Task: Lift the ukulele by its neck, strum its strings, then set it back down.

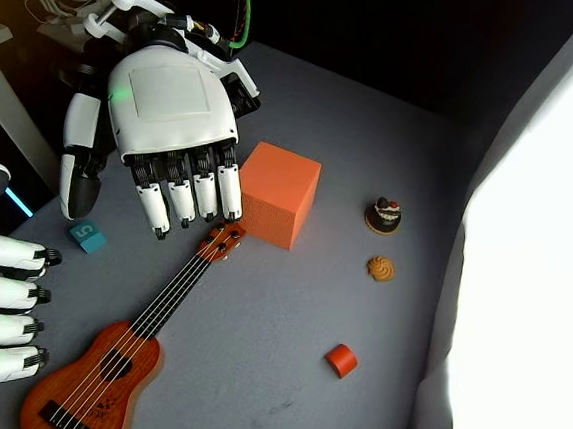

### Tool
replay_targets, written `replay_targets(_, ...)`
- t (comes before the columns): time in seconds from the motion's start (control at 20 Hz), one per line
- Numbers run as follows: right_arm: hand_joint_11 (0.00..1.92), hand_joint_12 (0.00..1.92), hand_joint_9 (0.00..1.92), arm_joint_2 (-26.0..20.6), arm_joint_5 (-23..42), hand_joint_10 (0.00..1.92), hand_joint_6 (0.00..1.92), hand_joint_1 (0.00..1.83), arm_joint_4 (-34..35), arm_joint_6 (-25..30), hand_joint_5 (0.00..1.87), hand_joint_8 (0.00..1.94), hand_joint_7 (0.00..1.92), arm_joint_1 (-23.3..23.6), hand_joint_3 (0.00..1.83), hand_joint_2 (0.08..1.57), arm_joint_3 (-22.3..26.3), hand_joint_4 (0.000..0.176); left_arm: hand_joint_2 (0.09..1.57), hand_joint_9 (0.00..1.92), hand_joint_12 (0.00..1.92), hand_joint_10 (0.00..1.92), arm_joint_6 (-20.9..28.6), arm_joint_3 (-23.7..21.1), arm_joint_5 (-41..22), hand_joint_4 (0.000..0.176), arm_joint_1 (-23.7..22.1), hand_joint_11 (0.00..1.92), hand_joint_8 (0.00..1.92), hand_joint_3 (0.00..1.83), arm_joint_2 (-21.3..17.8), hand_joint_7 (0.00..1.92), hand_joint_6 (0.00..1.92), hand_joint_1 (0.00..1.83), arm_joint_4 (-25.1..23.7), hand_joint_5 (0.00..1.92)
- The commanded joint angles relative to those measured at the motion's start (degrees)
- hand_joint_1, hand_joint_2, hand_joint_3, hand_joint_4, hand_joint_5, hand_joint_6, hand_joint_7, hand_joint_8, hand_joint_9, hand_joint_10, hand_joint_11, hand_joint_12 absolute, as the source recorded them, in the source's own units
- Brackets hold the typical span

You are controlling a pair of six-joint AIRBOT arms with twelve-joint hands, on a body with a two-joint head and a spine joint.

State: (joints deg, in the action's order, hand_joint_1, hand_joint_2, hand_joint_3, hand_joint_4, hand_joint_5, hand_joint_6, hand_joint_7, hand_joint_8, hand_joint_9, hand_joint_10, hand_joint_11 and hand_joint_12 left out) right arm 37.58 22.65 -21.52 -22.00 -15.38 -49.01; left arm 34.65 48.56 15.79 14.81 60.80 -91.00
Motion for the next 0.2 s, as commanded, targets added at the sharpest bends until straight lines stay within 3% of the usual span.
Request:
replay_targets(0.0,1.08,1.92,1.35,-0.5,5.5,1.53,0.98,0.00,1.4,-1.0,1.16,0.98,1.42,1.1,0.00,1.29,0.4,0.000,1.22,1.21,1.92,1.60,0.0,-0.1,0.1,0.000,-1.2,0.97,1.25,0.00,-0.3,1.27,1.31,0.00,-1.7,0.97)
replay_targets(0.15,1.01,1.92,1.30,-0.5,6.6,1.54,0.99,0.00,1.2,-7.2,1.14,1.00,1.39,0.6,0.00,1.29,0.6,0.000,1.22,1.18,1.91,1.59,-0.1,0.4,-1.5,0.000,-1.5,0.95,1.24,0.00,-0.4,1.24,1.31,0.00,-1.7,0.96)
